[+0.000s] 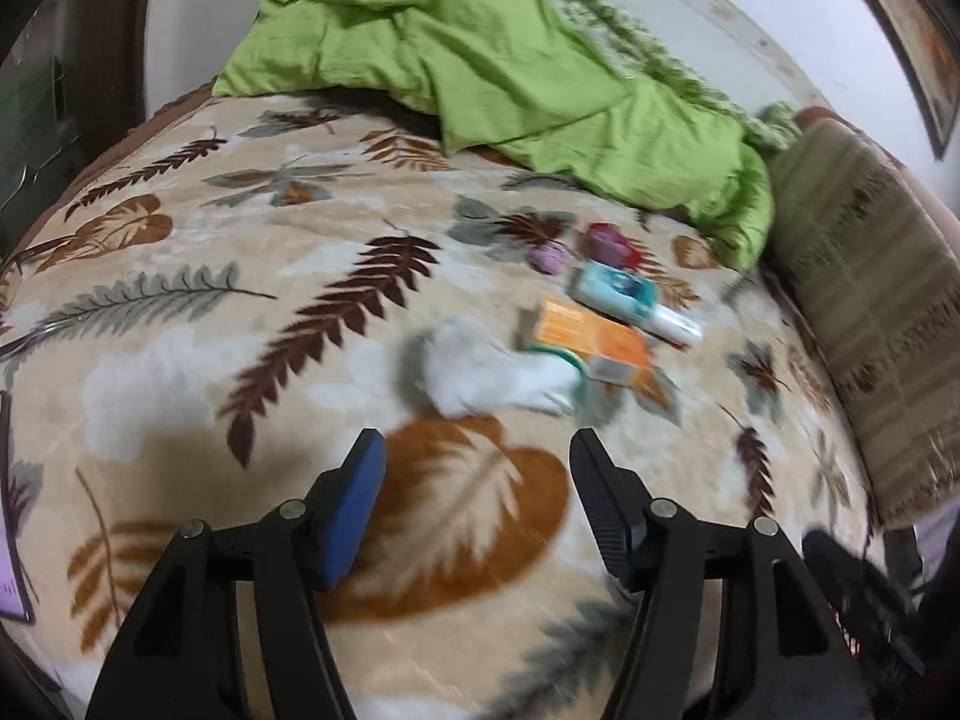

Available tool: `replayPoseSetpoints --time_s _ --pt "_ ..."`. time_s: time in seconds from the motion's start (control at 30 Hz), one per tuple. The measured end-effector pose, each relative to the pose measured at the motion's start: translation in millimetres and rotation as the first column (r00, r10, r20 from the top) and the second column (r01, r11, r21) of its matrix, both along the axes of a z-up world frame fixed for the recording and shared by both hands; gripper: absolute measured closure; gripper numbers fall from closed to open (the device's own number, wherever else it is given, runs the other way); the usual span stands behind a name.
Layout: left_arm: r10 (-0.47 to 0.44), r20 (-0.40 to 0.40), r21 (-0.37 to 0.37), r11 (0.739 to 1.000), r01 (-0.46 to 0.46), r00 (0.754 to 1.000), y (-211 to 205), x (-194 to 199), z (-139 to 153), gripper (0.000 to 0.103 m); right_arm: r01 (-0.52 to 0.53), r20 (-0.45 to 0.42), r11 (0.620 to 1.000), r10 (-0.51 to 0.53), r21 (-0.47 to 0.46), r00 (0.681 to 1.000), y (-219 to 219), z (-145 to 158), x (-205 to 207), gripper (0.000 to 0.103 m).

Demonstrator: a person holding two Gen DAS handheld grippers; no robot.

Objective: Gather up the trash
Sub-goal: 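Grasp the white sock with the left tool while the right tool grasps the orange ointment box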

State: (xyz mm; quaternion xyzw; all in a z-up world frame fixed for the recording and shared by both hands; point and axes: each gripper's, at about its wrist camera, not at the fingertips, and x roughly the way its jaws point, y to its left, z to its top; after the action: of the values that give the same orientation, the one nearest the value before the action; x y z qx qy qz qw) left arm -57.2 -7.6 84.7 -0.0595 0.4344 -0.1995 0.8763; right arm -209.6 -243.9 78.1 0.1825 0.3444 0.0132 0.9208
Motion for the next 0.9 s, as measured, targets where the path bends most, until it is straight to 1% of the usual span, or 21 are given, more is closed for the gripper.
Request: replayPoseSetpoints --time_s 0.07,0.13,0.2,0.27,0.3,0.37,0.4,0.43,0.47,0.5,0.53,0.57,0.63,0.7,0.8,0.83,0.9 --pt "0.000 -0.008 -0.004 1.000 0.000 1.000 -4 21 -6 0.040 -0.008 -0.010 1.000 0.008 0.031 1.000 -2 -5 3 0.052" --pt "-0.004 -0.014 0.004 1.000 0.004 1.000 -12 38 -13 0.040 -0.007 0.005 0.998 0.006 0.066 1.000 -8 -6 2 0.052" --pt "-0.010 -0.035 0.004 1.000 0.010 0.999 -22 52 -23 0.039 0.006 0.002 0.996 -0.006 0.091 1.000 -12 -9 3 0.052" --pt "-0.022 -0.075 0.011 1.000 0.023 0.997 -35 67 -37 0.039 0.018 0.003 0.994 -0.019 0.110 1.000 -17 -10 1 0.052" --pt "-0.024 -0.092 0.023 0.999 0.026 0.995 -44 73 -46 0.039 0.019 0.008 0.993 -0.020 0.115 1.000 -17 -10 0 0.052" --pt "0.000 -0.082 0.067 0.998 0.005 0.997 -52 77 -55 0.039 0.013 0.016 0.993 -0.015 0.119 1.000 -17 -9 -1 0.052" --pt "-0.001 -0.085 0.079 0.997 0.008 0.996 -57 78 -61 0.048 0.010 0.016 0.992 -0.012 0.122 1.000 -17 -9 0 0.052" --pt "0.000 -0.084 0.072 0.997 0.006 0.996 -56 78 -63 0.059 0.007 0.015 0.992 -0.009 0.124 1.000 -17 -9 0 0.052" --pt "0.008 -0.076 0.065 0.998 -0.003 0.997 -55 76 -64 0.062 0.003 0.011 0.992 -0.004 0.127 1.000 -17 -9 1 0.052" --pt "0.009 -0.068 0.059 0.998 -0.005 0.998 -53 75 -63 0.067 0.001 0.007 0.992 -0.002 0.128 1.000 -17 -10 2 0.052" --pt "0.010 -0.060 0.055 0.998 -0.007 0.998 -51 73 -62 0.074 -0.002 0.000 0.991 0.002 0.130 1.000 -17 -10 5 0.052" --pt "0.021 -0.040 0.052 0.998 -0.018 0.999 -48 69 -59 0.077 -0.004 -0.007 0.991 0.005 0.131 1.000 -17 -11 7 0.052" --pt "0.036 -0.015 0.051 0.998 -0.035 0.999 -42 64 -52 0.078 -0.010 -0.021 0.991 0.013 0.136 1.000 -17 -12 15 0.052" --pt "0.055 0.031 0.045 0.997 -0.057 0.998 -33 56 -43 0.078 -0.031 -0.022 0.990 0.035 0.135 0.999 -17 -12 26 0.052" --pt "0.083 0.081 0.038 0.996 -0.086 0.993 -23 53 -33 0.078 -0.052 -0.021 0.995 0.054 0.086 0.998 -17 -8 56 0.052" --pt "0.090 0.084 0.033 0.995 -0.093 0.992 -21 54 -32 0.078 -0.060 -0.011 0.996 0.061 0.072 0.998 -18 -7 70 0.052" --pt "0.105 0.083 0.028 0.994 -0.108 0.991 -17 56 -33 0.078 -0.073 -0.026 0.996 0.074 0.042 0.997 -20 -6 97 0.051"
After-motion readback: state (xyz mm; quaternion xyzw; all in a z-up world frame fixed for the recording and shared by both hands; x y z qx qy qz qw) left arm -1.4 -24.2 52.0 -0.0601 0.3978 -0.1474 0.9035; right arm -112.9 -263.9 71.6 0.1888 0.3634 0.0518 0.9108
